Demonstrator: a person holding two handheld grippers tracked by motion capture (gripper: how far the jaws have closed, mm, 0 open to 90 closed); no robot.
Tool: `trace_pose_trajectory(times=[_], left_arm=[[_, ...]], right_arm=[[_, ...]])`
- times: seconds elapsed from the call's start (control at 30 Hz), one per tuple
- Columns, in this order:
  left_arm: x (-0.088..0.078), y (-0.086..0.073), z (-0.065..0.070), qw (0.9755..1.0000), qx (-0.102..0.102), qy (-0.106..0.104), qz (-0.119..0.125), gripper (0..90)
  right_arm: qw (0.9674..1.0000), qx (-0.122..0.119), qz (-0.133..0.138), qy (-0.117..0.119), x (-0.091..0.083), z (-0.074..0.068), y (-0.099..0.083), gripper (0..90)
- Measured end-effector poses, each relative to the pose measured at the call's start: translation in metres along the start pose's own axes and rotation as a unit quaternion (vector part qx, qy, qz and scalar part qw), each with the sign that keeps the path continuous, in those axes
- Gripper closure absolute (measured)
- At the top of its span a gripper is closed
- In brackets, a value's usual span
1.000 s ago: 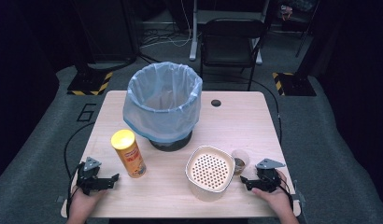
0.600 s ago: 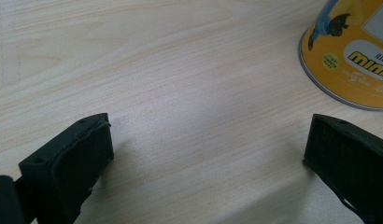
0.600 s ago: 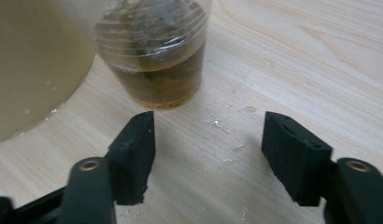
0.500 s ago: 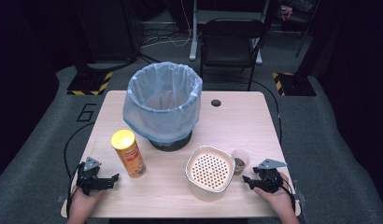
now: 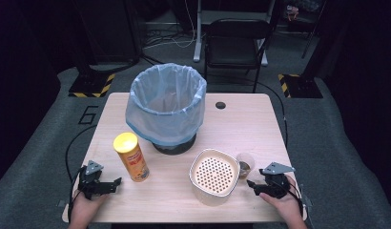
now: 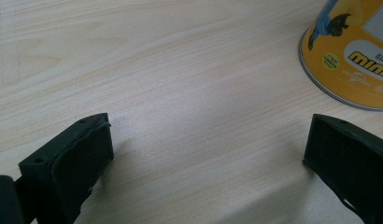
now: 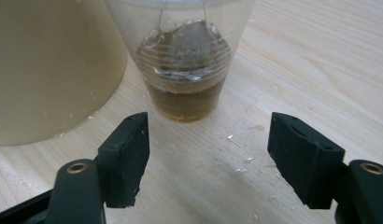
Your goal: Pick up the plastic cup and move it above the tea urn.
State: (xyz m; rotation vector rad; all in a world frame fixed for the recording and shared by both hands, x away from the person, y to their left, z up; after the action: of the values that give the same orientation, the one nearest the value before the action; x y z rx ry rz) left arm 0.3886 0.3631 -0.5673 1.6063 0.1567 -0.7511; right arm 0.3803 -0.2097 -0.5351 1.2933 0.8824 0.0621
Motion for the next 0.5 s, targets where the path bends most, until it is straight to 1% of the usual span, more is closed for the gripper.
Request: trace_pose_trajectory(times=[0.07, 0.1, 0.13, 0.17, 0.2, 0.23, 0.27, 0.37, 0.43, 0.47, 0.5], left_arm=[[0.0, 0.0, 0.0, 1.0, 0.0, 0.0, 0.0, 1.0], [0.0, 0.0, 0.0, 1.0, 0.0, 0.0, 0.0, 1.0], [0.0, 0.0, 0.0, 1.0, 0.0, 0.0, 0.0, 1.0], [0.0, 0.0, 0.0, 1.0, 0.0, 0.0, 0.0, 1.0], [0.0, 0.0, 0.0, 1.0, 0.0, 0.0, 0.0, 1.0], [0.0, 0.0, 0.0, 1.0, -0.001, 0.0, 0.0, 1.0], [0.0, 0.0, 0.0, 1.0, 0.0, 0.0, 0.0, 1.0], [0.0, 0.0, 0.0, 1.0, 0.0, 0.0, 0.0, 1.0], [0.0, 0.0, 0.0, 1.0, 0.0, 0.0, -0.001, 1.0], [0.0, 0.0, 0.0, 1.0, 0.0, 0.0, -0.001, 1.0], [0.0, 0.0, 0.0, 1.0, 0.0, 0.0, -0.001, 1.0]], right_arm=[[1.0, -0.002, 0.001, 0.006, 0.0, 0.0, 0.002, 28.0], [0.9999, -0.009, 0.003, 0.012, 0.0, 0.0, 0.002, 27.6], [0.9998, -0.007, 0.015, 0.011, 0.0, -0.001, 0.004, 27.5], [0.9997, -0.008, 0.019, 0.012, 0.001, 0.0, 0.005, 27.4], [0.9997, 0.0, 0.021, 0.016, 0.001, -0.002, 0.006, 27.0], [0.9995, -0.007, 0.021, 0.022, 0.001, -0.002, 0.009, 23.9], [0.9995, -0.007, 0.021, 0.022, 0.001, -0.002, 0.009, 23.9], [0.9993, 0.001, 0.031, 0.019, 0.001, -0.004, 0.017, 22.7], [0.9992, -0.003, 0.032, 0.025, 0.0, -0.003, 0.02, 22.7], [0.9992, 0.004, 0.029, 0.027, -0.001, -0.004, 0.02, 22.7], [0.999, 0.012, 0.033, 0.027, -0.001, -0.004, 0.021, 22.7]])
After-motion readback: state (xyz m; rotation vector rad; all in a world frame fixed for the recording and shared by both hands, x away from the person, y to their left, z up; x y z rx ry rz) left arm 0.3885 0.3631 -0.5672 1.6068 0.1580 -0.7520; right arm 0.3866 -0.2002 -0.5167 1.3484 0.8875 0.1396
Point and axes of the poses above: each handheld gripper's, and its own axes: x roughly forward along the jaws, y roughly out of its top, z roughly to its right, the point moved 5 cm from there along x, roughly forward along the jaws, and after that the axes turned 10 degrees about z, right-handed, at the moved point
